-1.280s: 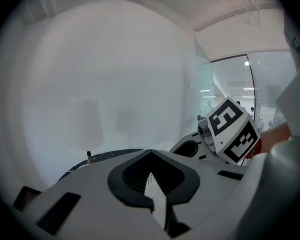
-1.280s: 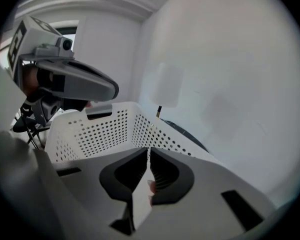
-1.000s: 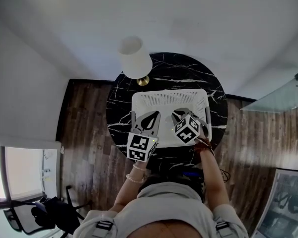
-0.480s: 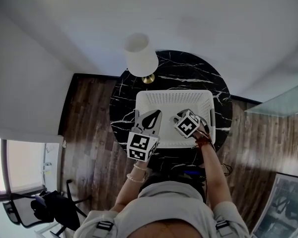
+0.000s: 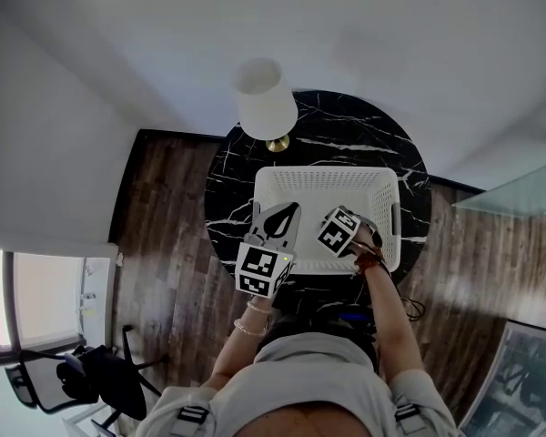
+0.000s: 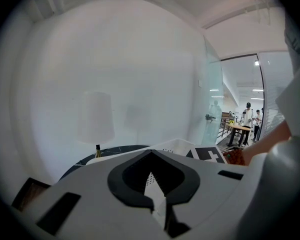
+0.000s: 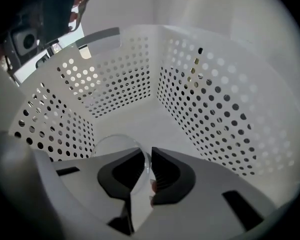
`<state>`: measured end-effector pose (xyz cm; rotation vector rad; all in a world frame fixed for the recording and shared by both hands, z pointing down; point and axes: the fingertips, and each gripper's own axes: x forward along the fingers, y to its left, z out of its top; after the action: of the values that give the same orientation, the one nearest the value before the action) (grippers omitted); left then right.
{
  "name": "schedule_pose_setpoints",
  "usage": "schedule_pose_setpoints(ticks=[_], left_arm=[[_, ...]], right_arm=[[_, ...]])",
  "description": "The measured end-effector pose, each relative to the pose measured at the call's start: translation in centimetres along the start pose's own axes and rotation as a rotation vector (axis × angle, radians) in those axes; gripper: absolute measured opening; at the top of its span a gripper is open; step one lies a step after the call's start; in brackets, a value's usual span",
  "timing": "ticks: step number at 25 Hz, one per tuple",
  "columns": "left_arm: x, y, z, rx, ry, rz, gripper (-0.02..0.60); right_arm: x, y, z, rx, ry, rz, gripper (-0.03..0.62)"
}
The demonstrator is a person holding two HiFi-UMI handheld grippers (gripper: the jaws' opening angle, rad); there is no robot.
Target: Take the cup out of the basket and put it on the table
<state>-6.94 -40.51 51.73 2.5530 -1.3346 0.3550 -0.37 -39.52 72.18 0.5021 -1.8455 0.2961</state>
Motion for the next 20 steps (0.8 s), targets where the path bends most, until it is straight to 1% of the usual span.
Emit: schedule_pose_setpoints(ticks=[4,9,15,20], left_arm=[[0.0,0.0,-0.1,-0.003,0.003,-0.002,0.005],[0.2,-0.4,-0.2,-0.002,0.007,-0.012,0.005],[0.4,-0.9,0.0,0.005,0.008,-0.021,0.005],[0.3,-1.0,0.0,0.005,0.01,-0.017,0.005]], right_arm=[[-0.4,-0.3,-0.3,-0.018,0.008,-0.02,0.035],[-0.8,-0.4,-1.0,0.007,-0.022,-0.045,0.029],[-1.1,-0.6,-1.4,-0.005,-0.03,-0.072,0.028],[-1.4,-0.8,-1.5,0.012,-0.051,-0.072,0.028]])
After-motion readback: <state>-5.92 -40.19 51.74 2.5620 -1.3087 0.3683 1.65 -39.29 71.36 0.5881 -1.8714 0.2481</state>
